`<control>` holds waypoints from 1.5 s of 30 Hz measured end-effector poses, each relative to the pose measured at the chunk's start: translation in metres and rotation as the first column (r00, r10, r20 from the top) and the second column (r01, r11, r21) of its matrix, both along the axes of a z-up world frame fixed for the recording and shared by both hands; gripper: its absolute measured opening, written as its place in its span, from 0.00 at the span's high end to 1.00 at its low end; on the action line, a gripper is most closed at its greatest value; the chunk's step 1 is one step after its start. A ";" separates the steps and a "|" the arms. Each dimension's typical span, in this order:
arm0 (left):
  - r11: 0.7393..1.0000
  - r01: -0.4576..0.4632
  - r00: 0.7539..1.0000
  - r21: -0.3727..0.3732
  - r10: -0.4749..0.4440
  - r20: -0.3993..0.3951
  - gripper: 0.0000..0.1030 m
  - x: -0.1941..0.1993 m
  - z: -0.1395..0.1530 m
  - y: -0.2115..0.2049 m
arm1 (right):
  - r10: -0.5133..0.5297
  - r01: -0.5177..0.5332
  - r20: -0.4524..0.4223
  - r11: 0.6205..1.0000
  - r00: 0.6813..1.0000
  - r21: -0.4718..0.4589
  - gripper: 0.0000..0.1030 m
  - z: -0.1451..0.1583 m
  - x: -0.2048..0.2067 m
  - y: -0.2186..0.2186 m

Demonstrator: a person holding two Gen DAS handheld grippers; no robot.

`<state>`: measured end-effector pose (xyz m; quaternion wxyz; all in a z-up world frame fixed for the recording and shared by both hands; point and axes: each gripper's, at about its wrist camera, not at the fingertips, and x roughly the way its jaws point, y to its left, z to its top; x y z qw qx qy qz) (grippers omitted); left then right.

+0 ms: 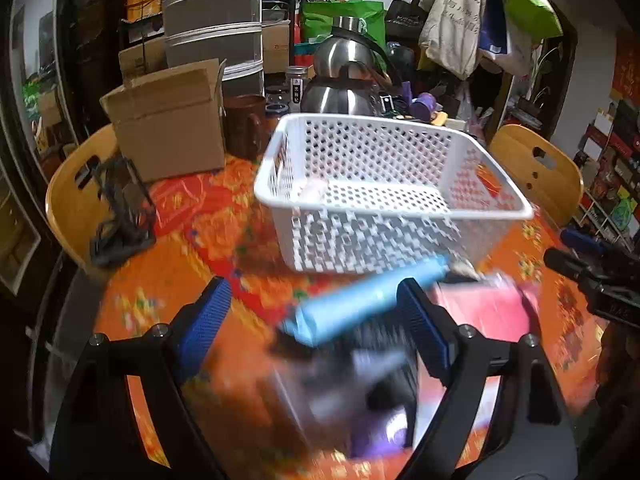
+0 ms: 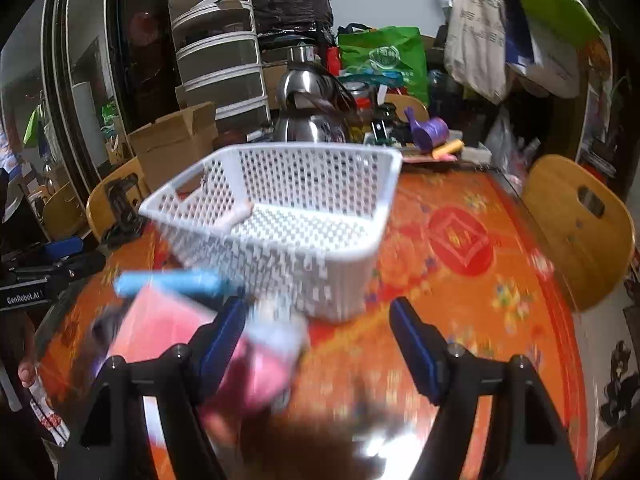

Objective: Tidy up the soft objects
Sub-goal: 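Grasp the pink-and-white packaged bag with both grippers, then lift the pink package with both grippers and release it into the white basket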

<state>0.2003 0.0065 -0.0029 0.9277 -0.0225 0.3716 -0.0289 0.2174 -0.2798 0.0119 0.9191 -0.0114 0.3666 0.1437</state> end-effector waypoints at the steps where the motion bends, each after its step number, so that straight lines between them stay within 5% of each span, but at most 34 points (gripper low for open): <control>1: 1.000 0.006 1.000 -0.005 -0.006 0.002 0.19 -0.010 -0.003 -0.002 | 0.004 -0.004 -0.003 1.000 1.000 0.008 0.28 -0.003 -0.009 -0.001; 7: 0.998 0.058 0.998 -0.009 -0.058 0.011 0.19 -0.075 -0.026 -0.035 | 0.041 -0.039 -0.024 0.998 0.999 0.055 0.28 -0.028 -0.066 -0.004; 14: 0.992 0.122 0.992 0.017 -0.122 -0.016 0.19 -0.091 -0.049 -0.066 | 0.090 -0.088 -0.016 0.992 0.996 0.085 0.28 -0.041 -0.072 0.008; 27: 0.984 0.179 0.984 0.016 -0.179 0.013 0.25 -0.092 -0.057 -0.068 | 0.206 -0.202 -0.033 0.973 0.978 0.110 0.57 -0.046 -0.059 0.036; 29: 0.983 0.184 0.983 0.016 -0.184 0.011 0.30 -0.089 -0.057 -0.069 | 0.208 -0.205 -0.027 0.975 0.978 0.089 0.58 -0.045 -0.061 0.038; 31: 0.980 0.201 0.980 0.002 -0.201 0.014 0.48 -0.089 -0.056 -0.069 | 0.210 -0.207 -0.029 0.975 0.977 0.086 0.60 -0.044 -0.061 0.038; 39: 0.966 0.258 0.966 -0.026 -0.258 0.004 0.59 -0.087 -0.057 -0.074 | 0.214 -0.211 -0.035 0.974 0.976 0.079 0.63 -0.047 -0.060 0.038; 41: 0.963 0.268 0.963 -0.037 -0.268 0.006 0.71 -0.088 -0.057 -0.074 | 0.212 -0.210 -0.028 0.975 0.977 0.068 0.66 -0.047 -0.061 0.039; 45: 0.957 0.287 0.958 -0.035 -0.287 0.004 0.75 -0.090 -0.057 -0.079 | 0.189 -0.189 0.004 0.981 0.982 0.036 0.84 -0.042 -0.066 0.040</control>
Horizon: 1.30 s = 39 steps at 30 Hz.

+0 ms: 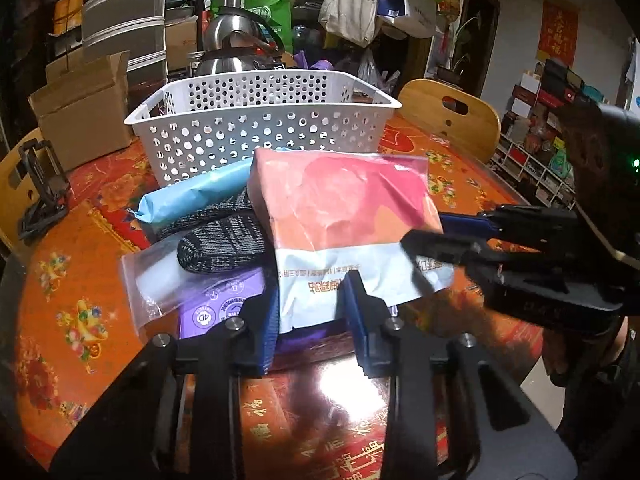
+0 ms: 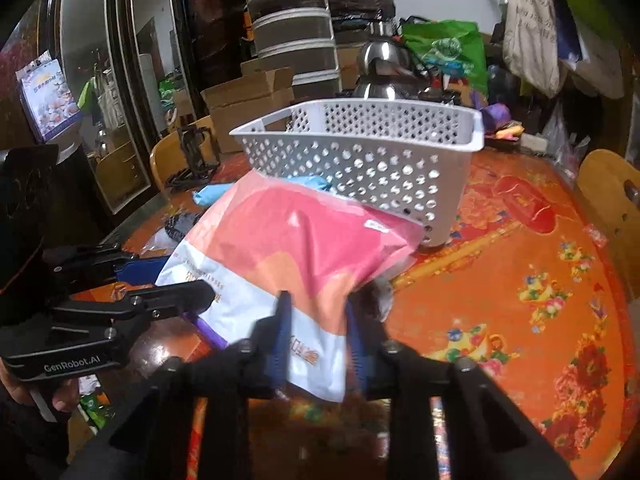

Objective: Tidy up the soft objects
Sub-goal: 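Lift the pink package with both grippers and release it into the white basket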

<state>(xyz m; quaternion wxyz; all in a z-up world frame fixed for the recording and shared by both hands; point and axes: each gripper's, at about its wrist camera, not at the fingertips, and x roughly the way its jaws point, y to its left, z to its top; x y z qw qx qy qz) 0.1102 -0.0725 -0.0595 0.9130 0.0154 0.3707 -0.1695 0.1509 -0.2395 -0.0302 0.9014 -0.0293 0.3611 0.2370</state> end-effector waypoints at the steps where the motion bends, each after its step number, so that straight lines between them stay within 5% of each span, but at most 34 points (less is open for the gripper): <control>1: 1.000 -0.003 1.000 -0.007 0.003 -0.001 0.77 0.000 0.000 0.001 | -0.001 0.001 0.002 1.000 1.000 -0.004 0.87 0.001 -0.001 0.000; 25: 0.997 0.000 0.993 -0.079 0.010 0.122 0.85 -0.041 0.047 0.026 | 0.007 -0.008 0.134 1.000 0.991 0.010 0.94 0.034 -0.023 0.007; 39: 0.998 -0.040 0.979 -0.039 0.047 0.200 0.89 -0.026 0.092 0.025 | 0.013 -0.015 0.179 1.000 0.984 0.006 0.94 0.072 0.002 0.018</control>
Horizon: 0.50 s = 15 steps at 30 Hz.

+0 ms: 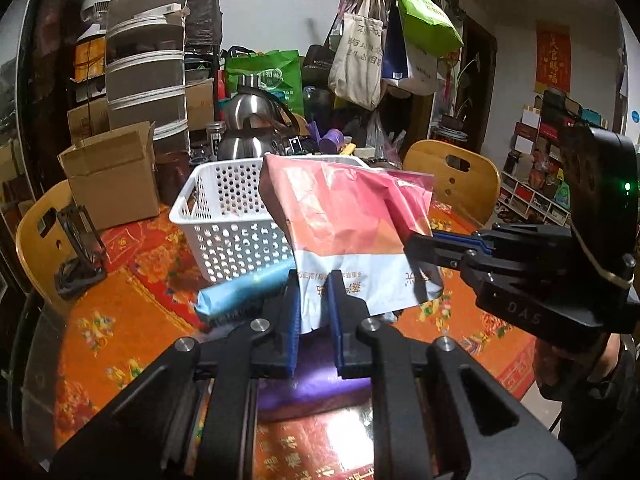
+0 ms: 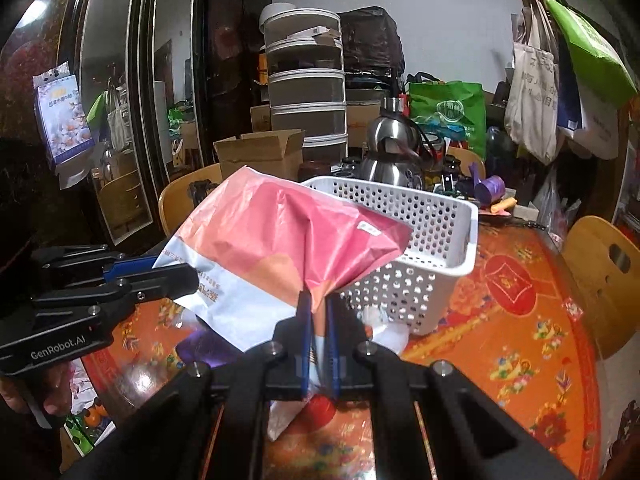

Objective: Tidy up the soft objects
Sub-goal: 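Lift the pink package with both grippers and release it into the white basket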

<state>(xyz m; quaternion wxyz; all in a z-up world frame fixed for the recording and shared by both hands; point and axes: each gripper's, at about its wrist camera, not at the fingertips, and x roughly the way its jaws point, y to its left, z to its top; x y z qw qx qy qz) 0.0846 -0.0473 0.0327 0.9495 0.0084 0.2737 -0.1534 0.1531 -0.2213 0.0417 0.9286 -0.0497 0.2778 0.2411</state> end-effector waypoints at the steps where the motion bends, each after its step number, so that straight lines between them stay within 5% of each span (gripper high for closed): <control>1: 1.000 -0.001 1.000 0.002 0.001 0.002 0.89 0.002 0.002 0.000 | -0.001 0.001 0.002 1.000 1.000 0.000 0.94 0.002 0.002 0.000; 15: 1.000 0.008 1.000 0.022 -0.009 0.030 0.89 0.063 0.029 -0.006 | -0.023 0.023 -0.001 1.000 1.000 -0.011 0.94 0.026 0.057 -0.001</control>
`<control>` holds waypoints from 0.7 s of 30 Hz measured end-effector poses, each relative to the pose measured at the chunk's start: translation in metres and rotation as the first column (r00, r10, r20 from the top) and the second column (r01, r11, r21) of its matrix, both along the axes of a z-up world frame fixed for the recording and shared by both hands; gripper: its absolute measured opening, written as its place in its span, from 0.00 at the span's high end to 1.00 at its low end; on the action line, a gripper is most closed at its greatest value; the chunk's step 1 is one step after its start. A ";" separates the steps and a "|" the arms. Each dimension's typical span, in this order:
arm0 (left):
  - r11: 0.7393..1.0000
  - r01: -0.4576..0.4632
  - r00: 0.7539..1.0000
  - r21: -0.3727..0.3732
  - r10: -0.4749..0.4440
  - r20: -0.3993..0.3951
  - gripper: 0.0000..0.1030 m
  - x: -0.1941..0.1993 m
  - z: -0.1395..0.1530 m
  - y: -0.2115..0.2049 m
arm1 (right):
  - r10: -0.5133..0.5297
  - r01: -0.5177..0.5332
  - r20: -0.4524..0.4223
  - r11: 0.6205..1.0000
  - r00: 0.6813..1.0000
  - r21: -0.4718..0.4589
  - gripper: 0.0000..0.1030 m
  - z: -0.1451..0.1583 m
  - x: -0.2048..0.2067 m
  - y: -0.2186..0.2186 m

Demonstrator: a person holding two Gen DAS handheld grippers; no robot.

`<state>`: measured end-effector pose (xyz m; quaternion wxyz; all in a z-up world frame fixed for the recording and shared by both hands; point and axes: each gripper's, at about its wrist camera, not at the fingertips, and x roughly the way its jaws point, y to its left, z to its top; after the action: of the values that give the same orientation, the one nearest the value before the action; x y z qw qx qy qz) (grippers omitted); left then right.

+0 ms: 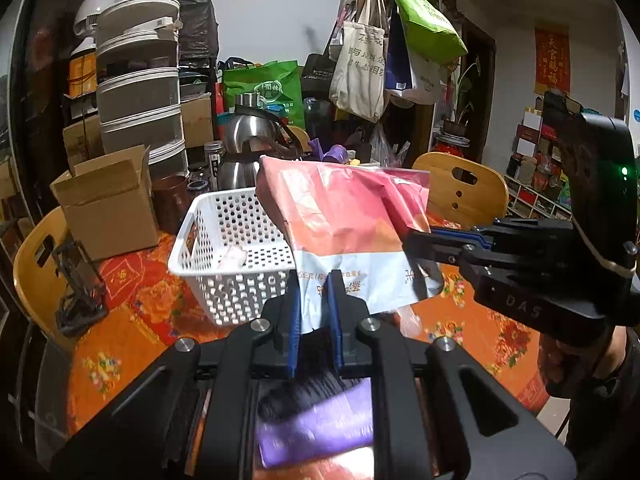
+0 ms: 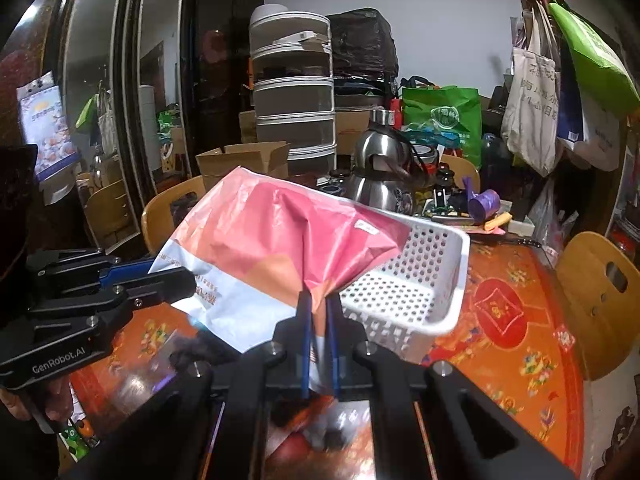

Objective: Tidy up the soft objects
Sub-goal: 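Lift the pink package with both grippers and release it into the white basket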

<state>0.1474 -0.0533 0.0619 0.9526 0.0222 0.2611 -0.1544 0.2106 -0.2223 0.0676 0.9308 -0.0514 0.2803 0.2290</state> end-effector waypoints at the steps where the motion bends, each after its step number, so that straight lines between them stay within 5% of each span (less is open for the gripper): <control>1: 1.000 0.000 1.000 0.003 0.000 -0.001 0.89 0.009 0.003 0.000 | -0.003 0.003 -0.008 1.000 1.000 0.005 0.94 0.003 0.010 0.000; 9: 1.000 0.003 0.998 0.005 -0.002 -0.070 0.89 0.107 0.016 0.002 | -0.039 0.038 -0.062 0.999 0.997 -0.018 0.94 0.013 0.091 0.005; 18: 0.999 -0.032 0.976 -0.013 0.028 -0.218 0.87 0.207 -0.016 0.001 | -0.075 0.067 -0.121 0.995 0.990 -0.073 0.94 -0.011 0.156 0.010; 20: 0.998 -0.059 0.969 -0.006 0.056 -0.241 0.73 0.220 -0.026 0.002 | -0.078 0.068 -0.140 0.995 0.987 -0.075 0.93 -0.021 0.168 0.010; 21: 0.996 -0.084 0.965 0.011 0.084 -0.250 0.55 0.227 -0.032 0.004 | -0.085 0.075 -0.154 0.994 0.984 -0.075 0.91 -0.025 0.172 0.009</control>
<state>0.3744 -0.0491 0.0299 0.9177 -0.0083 0.3800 -0.1154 0.3828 -0.2136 0.0426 0.9120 -0.0541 0.3621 0.1849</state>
